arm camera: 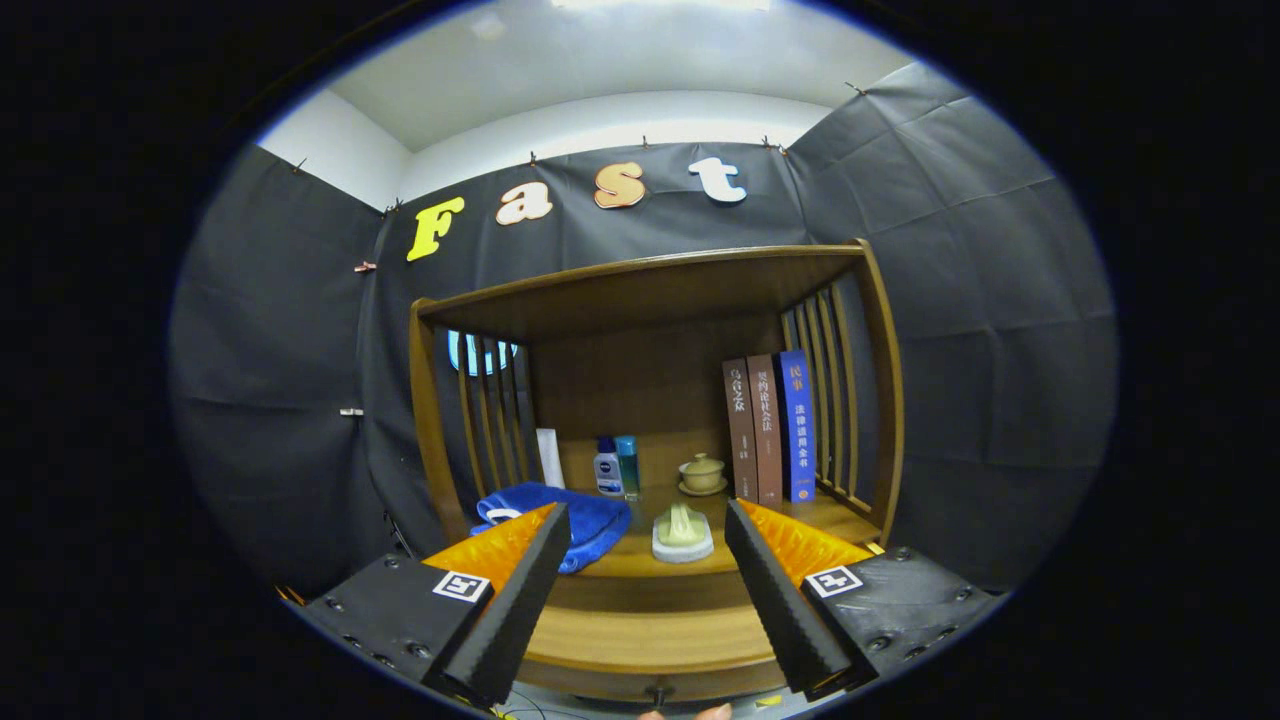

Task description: Pull open the drawer, take out the items inside it, and place them on the countertop above the cabinet.

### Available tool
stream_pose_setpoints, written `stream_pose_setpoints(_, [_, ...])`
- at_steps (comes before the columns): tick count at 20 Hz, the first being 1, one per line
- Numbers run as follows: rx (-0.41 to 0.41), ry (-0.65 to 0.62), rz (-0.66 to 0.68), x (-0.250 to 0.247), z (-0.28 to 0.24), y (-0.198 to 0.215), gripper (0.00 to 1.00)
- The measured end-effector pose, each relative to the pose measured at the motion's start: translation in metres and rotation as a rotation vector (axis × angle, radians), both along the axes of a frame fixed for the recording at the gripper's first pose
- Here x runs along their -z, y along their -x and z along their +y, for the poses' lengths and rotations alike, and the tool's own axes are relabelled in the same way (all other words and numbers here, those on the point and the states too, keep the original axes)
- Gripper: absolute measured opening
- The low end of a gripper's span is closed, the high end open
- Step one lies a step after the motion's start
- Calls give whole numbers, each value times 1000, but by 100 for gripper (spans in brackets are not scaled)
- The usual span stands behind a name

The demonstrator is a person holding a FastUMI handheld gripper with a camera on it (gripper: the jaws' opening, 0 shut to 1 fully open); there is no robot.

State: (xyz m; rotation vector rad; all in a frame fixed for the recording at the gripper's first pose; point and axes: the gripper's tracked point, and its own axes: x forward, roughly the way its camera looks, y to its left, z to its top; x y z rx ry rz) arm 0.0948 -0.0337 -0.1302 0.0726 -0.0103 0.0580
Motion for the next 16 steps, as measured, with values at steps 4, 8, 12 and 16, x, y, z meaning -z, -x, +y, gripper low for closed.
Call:
stream_pose_setpoints(4, [1,25,26,43,17,33,99])
stream_pose_setpoints(8, [21,53,64,83,13,47,99])
stream_pose_setpoints(12, [39,66,119,134,6,56,99])
stream_pose_setpoints(16, [31,54,196,176,5,52,99])
